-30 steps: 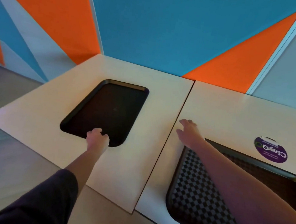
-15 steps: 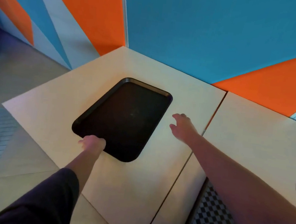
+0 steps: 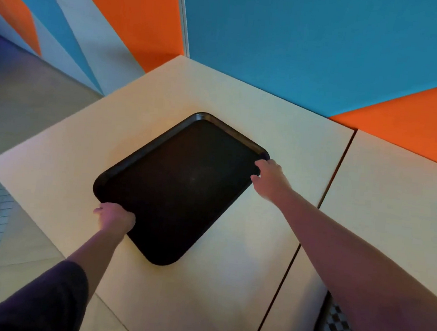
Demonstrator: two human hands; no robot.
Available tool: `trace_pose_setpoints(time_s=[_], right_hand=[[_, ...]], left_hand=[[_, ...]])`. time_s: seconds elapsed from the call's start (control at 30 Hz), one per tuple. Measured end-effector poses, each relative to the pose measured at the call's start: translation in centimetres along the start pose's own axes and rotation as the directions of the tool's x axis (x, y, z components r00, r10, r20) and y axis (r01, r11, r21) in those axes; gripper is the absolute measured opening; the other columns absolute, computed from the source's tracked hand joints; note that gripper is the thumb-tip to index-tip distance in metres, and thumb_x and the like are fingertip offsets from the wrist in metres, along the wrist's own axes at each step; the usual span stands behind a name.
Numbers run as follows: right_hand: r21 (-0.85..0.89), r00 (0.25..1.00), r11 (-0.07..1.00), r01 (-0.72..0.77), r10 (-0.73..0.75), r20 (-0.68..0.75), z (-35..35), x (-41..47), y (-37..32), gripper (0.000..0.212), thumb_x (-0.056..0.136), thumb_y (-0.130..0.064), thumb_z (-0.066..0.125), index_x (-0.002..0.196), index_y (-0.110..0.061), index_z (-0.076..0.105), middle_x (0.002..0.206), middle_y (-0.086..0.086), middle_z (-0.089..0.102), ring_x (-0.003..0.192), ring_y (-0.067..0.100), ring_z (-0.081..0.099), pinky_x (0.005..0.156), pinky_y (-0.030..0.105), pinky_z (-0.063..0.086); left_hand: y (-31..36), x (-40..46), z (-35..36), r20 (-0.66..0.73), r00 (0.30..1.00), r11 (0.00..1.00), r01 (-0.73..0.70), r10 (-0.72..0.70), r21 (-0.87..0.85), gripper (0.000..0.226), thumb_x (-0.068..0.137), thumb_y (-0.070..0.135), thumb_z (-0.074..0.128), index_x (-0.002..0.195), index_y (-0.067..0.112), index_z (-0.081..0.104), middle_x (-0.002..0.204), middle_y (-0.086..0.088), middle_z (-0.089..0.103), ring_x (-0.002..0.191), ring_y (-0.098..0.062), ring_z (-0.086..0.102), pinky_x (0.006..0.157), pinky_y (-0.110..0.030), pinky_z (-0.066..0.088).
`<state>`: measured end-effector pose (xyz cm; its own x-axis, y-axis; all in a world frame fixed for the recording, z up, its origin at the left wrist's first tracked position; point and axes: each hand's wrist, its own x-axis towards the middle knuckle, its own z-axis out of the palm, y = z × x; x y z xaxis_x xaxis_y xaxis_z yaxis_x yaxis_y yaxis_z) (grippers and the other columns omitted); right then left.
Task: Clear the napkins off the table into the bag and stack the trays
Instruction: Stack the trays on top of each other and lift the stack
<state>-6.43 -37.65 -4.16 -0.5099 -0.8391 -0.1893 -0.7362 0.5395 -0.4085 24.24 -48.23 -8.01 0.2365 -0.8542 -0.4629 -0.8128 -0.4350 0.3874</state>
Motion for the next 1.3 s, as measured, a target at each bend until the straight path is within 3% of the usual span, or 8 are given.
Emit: trace_pose_setpoints(time_s=[0.27, 0.4, 0.53, 0.63, 0.83, 1.03, 1.13, 1.3], right_hand=[[-0.009, 0.972, 0.973, -0.232, 0.232, 0.043, 2.0, -0.3, 1.0, 0.044, 0.093, -0.019, 0.047, 0.134, -0.007, 0.033, 0.136, 0.016, 0.034, 0.123, 0.032, 0.037, 0.095, 0.045, 0.045], [-0.003, 0.947, 0.948, -0.320, 0.319, 0.045, 3.0, -0.8, 0.9, 0.058, 0.095, -0.021, 0.046, 0.142, -0.002, 0.019, 0.144, 0.020, 0.028, 0.131, 0.035, 0.030, 0.101, 0.046, 0.039], [-0.006, 0.908, 0.908, -0.418, 0.418, 0.016, 4.5, -1.8, 0.8, 0.046, 0.095, -0.018, 0.045, 0.134, 0.004, 0.033, 0.136, 0.020, 0.036, 0.123, 0.034, 0.041, 0.096, 0.041, 0.044], [0.111, 0.841, 0.839, -0.533, 0.539, -0.033, 5.6, -3.0, 1.4, 0.038, 0.090, -0.011, 0.052, 0.126, -0.003, 0.042, 0.124, 0.016, 0.046, 0.110, 0.032, 0.053, 0.089, 0.043, 0.052], [0.243, 0.786, 0.772, -0.588, 0.616, -0.051, 6.2, -5.2, 2.4, 0.030, 0.091, -0.008, 0.050, 0.120, -0.004, 0.045, 0.110, 0.016, 0.057, 0.097, 0.032, 0.061, 0.079, 0.043, 0.056], [0.262, 0.739, 0.736, -0.624, 0.665, -0.109, 3.7, -8.0, 3.8, 0.032, 0.090, -0.008, 0.047, 0.122, -0.002, 0.044, 0.117, 0.015, 0.054, 0.104, 0.034, 0.059, 0.078, 0.040, 0.050], [0.268, 0.724, 0.735, -0.623, 0.672, -0.158, 1.6, -10.3, 6.0, 0.029, 0.092, -0.011, 0.044, 0.120, -0.001, 0.045, 0.116, 0.015, 0.052, 0.104, 0.034, 0.056, 0.071, 0.036, 0.044], [0.356, 0.612, 0.659, -0.663, 0.750, -0.249, -1.6, -16.3, 10.7, 0.026, 0.094, -0.013, 0.044, 0.117, -0.002, 0.045, 0.116, 0.018, 0.054, 0.101, 0.035, 0.058, 0.067, 0.035, 0.042]], left_hand=[[-0.2, 3.8, -1.7, 0.002, 0.986, 0.979, -0.164, 0.165, 0.119, 0.061, 0.080, -0.006, 0.056, 0.133, -0.009, 0.027, 0.134, -0.027, 0.031, 0.114, -0.047, 0.046, 0.093, -0.052, 0.047], [-0.2, 5.3, -2.5, 0.034, 0.951, 0.930, -0.308, 0.307, 0.201, 0.057, 0.078, -0.006, 0.054, 0.130, -0.007, 0.031, 0.129, -0.028, 0.035, 0.111, -0.050, 0.046, 0.094, -0.054, 0.044], [0.0, 6.0, -2.6, 0.063, 0.898, 0.867, -0.438, 0.436, 0.240, 0.059, 0.078, -0.008, 0.052, 0.133, -0.001, 0.032, 0.125, -0.026, 0.037, 0.111, -0.050, 0.044, 0.093, -0.054, 0.043], [0.2, 6.5, -2.2, 0.041, 0.847, 0.826, -0.526, 0.529, 0.206, 0.057, 0.079, -0.010, 0.050, 0.133, 0.002, 0.035, 0.123, -0.025, 0.040, 0.109, -0.047, 0.045, 0.093, -0.052, 0.043], [0.6, 7.8, -1.9, -0.048, 0.928, 0.922, -0.361, 0.370, 0.141, 0.033, 0.091, 0.014, 0.053, 0.117, -0.007, 0.052, 0.124, -0.030, 0.042, 0.107, -0.049, 0.050, 0.097, -0.050, 0.043], [3.6, 6.4, -0.7, -0.065, 0.895, 0.896, -0.436, 0.441, 0.083, 0.030, 0.092, 0.014, 0.049, 0.114, -0.005, 0.057, 0.122, -0.030, 0.044, 0.105, -0.051, 0.050, 0.098, -0.050, 0.042], [6.1, 4.3, 0.6, -0.047, 0.863, 0.864, -0.502, 0.504, 0.040, 0.028, 0.088, 0.012, 0.049, 0.106, -0.003, 0.063, 0.110, -0.031, 0.056, 0.100, -0.051, 0.054, 0.091, -0.051, 0.047], [10.2, -1.4, 3.9, 0.011, 0.758, 0.756, -0.649, 0.652, -0.092, 0.017, 0.083, 0.008, 0.048, 0.076, 0.001, 0.062, 0.080, -0.023, 0.061, 0.077, -0.042, 0.060, 0.065, -0.043, 0.048]])
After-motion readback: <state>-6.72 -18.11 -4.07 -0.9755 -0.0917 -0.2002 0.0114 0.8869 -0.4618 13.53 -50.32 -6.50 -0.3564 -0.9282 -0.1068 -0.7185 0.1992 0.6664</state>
